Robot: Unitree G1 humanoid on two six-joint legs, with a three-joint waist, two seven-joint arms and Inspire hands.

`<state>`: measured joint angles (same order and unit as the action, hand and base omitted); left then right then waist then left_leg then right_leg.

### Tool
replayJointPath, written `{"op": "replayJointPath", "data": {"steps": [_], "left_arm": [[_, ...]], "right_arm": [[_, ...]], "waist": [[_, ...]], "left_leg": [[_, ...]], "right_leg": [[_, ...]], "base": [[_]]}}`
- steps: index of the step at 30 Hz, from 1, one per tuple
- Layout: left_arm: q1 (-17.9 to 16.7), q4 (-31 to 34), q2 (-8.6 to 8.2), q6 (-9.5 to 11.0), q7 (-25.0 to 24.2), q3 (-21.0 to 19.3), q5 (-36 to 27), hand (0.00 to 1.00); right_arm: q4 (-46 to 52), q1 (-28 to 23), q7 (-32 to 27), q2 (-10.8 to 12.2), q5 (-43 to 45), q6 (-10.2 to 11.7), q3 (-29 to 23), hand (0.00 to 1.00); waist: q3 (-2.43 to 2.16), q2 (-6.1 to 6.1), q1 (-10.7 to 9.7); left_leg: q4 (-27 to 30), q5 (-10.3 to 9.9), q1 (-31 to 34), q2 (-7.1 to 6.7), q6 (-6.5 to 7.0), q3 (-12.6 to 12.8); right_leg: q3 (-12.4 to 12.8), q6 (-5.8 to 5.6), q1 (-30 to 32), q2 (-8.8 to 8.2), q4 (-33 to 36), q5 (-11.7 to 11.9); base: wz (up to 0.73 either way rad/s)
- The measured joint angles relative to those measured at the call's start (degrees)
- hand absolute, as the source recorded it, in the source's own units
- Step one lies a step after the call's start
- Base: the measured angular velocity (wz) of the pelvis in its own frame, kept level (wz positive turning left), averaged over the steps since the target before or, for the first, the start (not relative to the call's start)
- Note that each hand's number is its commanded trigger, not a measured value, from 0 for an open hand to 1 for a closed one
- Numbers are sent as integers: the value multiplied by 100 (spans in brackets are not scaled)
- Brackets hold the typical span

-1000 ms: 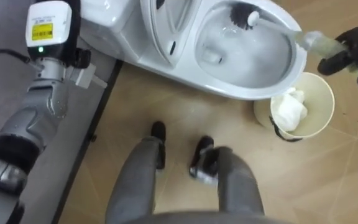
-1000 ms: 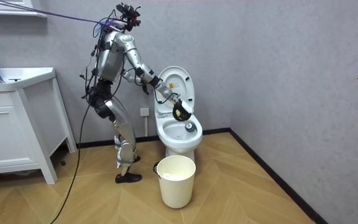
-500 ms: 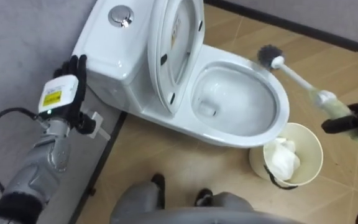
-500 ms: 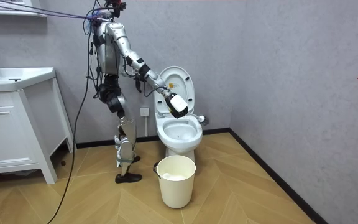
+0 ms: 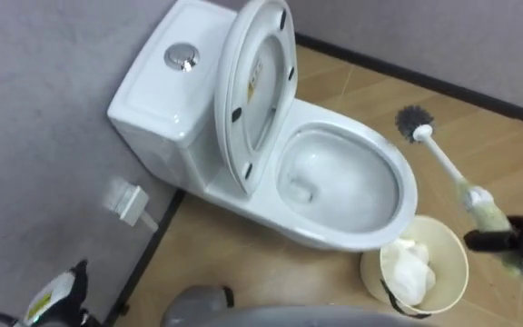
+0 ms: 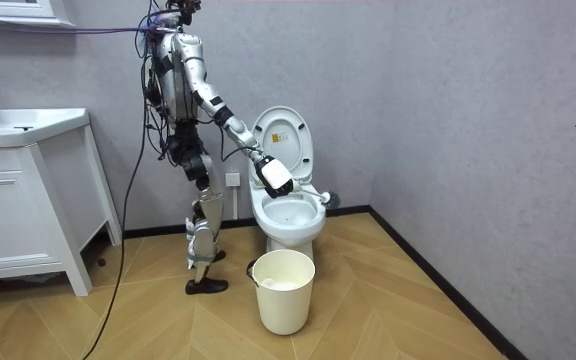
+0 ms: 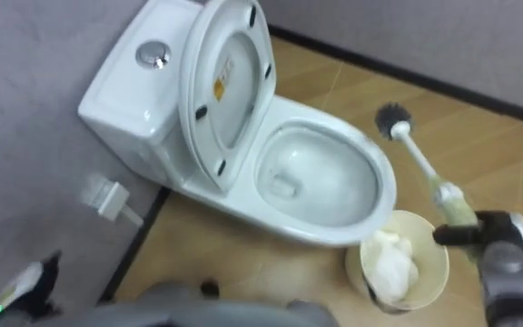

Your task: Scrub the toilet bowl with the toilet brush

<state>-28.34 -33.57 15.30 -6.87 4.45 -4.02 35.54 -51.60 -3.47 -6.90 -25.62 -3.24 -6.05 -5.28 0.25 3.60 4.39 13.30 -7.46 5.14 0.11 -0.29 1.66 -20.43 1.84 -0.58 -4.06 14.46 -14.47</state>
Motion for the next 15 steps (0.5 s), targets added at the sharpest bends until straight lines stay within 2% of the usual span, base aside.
{"op": "replayJointPath", "data": {"steps": [3,10,12,15], "left_arm": [[-149,-177,-259,-22,1,-259,-45,0],[-127,-673,-458,-20,-1,-477,-672,0],[-116,-936,-553,-30,-1,-698,-675,0],[-4,-1273,-601,-89,0,-779,-897,0]], "right_arm": [[202,-258,-82,223,-33,20,-218,100],[285,-479,-337,549,-576,110,-509,100],[271,-570,-436,658,-654,139,-518,100],[92,-695,-605,924,-755,171,-583,100]], "waist": [[-2,1,1],[-18,-23,-95],[-23,-14,-105],[-31,-13,-148]], "left_leg": [[-82,-23,-255,-12,-18,1],[-178,-26,-538,-83,-21,38],[-200,-32,-646,-86,-23,109],[-193,-78,-763,-79,-39,140]], "right_leg": [[-17,-13,-295,18,-169,9],[10,-31,-628,25,-399,6],[115,-34,-712,28,-429,-8],[275,-29,-825,68,-497,-8]], "base": [[0],[-1],[-19],[-11]]}}
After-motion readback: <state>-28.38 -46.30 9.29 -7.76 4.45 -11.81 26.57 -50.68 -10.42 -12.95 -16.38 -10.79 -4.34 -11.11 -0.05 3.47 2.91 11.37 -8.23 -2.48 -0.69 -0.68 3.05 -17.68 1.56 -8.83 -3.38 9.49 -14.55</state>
